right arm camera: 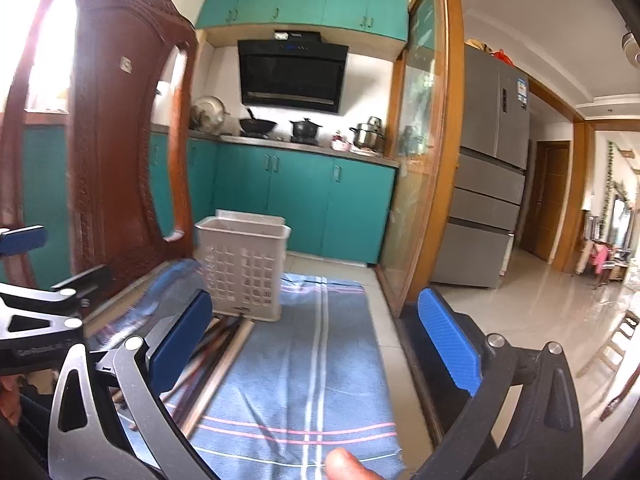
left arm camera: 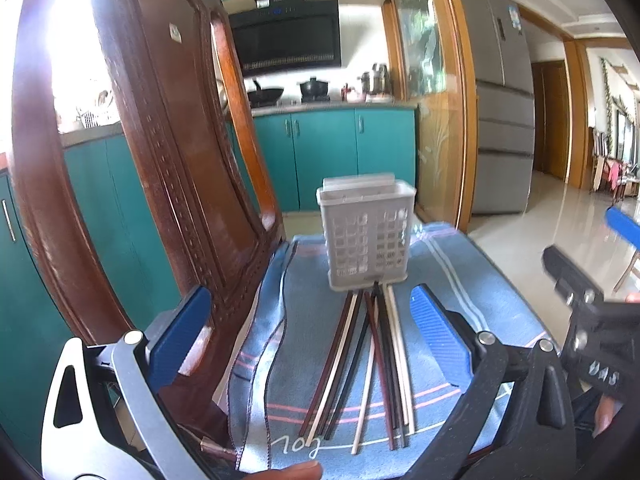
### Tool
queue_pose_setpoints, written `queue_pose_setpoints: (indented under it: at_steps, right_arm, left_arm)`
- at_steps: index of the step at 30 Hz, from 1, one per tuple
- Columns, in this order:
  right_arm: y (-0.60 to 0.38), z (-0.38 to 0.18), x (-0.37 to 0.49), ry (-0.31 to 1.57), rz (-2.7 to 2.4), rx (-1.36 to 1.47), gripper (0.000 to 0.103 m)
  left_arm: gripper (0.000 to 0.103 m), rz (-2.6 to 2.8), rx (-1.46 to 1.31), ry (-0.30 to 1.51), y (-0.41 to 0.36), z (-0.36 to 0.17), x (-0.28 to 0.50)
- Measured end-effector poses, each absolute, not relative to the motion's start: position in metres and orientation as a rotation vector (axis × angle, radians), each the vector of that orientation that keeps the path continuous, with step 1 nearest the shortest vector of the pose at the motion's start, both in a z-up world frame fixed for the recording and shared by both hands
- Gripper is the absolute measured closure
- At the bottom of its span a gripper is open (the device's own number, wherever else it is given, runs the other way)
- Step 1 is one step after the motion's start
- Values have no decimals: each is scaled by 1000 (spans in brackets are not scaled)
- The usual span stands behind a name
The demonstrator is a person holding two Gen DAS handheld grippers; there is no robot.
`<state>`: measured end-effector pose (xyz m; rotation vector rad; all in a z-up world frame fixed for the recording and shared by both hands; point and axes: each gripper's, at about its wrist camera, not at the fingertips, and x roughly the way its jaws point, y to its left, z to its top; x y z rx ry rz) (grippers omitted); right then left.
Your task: Organize utensils
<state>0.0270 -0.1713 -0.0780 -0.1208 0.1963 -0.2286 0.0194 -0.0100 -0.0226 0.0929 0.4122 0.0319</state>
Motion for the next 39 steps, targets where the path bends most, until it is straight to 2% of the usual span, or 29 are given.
queue_pose_setpoints:
  at_steps: [6, 8, 9, 10, 12, 14, 16, 19, 21, 25, 28, 29, 32, 33, 34, 35, 39]
  right_arm:
    - [-186, -102, 71, 380, -332, -178, 2]
    - [-188, -115, 88, 449, -309, -176, 3]
    - [-189, -121, 96, 474, -289, -164, 4]
    - [-191, -125, 104, 503, -261, -142, 9]
    - [-195, -132, 120, 550, -220, -95, 26]
    - [-203, -136, 145, 629, -177, -21, 58]
    - [-210, -138, 174, 725, -118, 65, 66]
    - [-212, -138, 230, 860, -6, 157, 66]
    - [-198, -144, 269, 956, 50, 109, 66]
    - [-179, -174, 308, 1090, 138, 161, 66]
    - [-165, -196, 312, 1098, 111, 117, 65]
    - [-161, -196, 312, 1094, 109, 93, 65]
    - [-155, -198, 310, 1101, 143, 95, 66]
    - [-153, -198, 308, 1097, 150, 81, 70]
    - [-152, -198, 306, 1096, 171, 85, 86]
    - [-152, -198, 304, 1106, 191, 100, 93]
    - [-161, -204, 294, 1109, 34, -7, 96]
  left_arm:
    - [4, 22, 103, 541, -10, -44, 43]
    - [7, 9, 104, 598, -11, -54, 54]
    - [16, 2, 97, 617, -12, -58, 57]
    - [23, -12, 90, 647, -13, -63, 63]
    - [66, -36, 80, 716, -15, -66, 77]
    - [85, -71, 71, 769, -17, -63, 94]
    - [85, -99, 72, 784, -18, -50, 114]
    - [85, -69, 118, 767, -20, -27, 150]
    - [84, -38, 94, 762, -15, -19, 175]
    - [84, -12, -4, 795, 7, -34, 190]
    - [75, 7, -52, 866, 17, -54, 199]
    - [67, 3, -72, 892, 20, -58, 203]
    - [65, -36, -91, 955, 18, -75, 210]
    - [65, -38, -83, 973, 16, -80, 211]
    - [64, -35, -67, 992, 12, -86, 211]
    - [64, -35, -53, 1002, 8, -90, 212]
    - [63, -22, 14, 1045, -6, -109, 211]
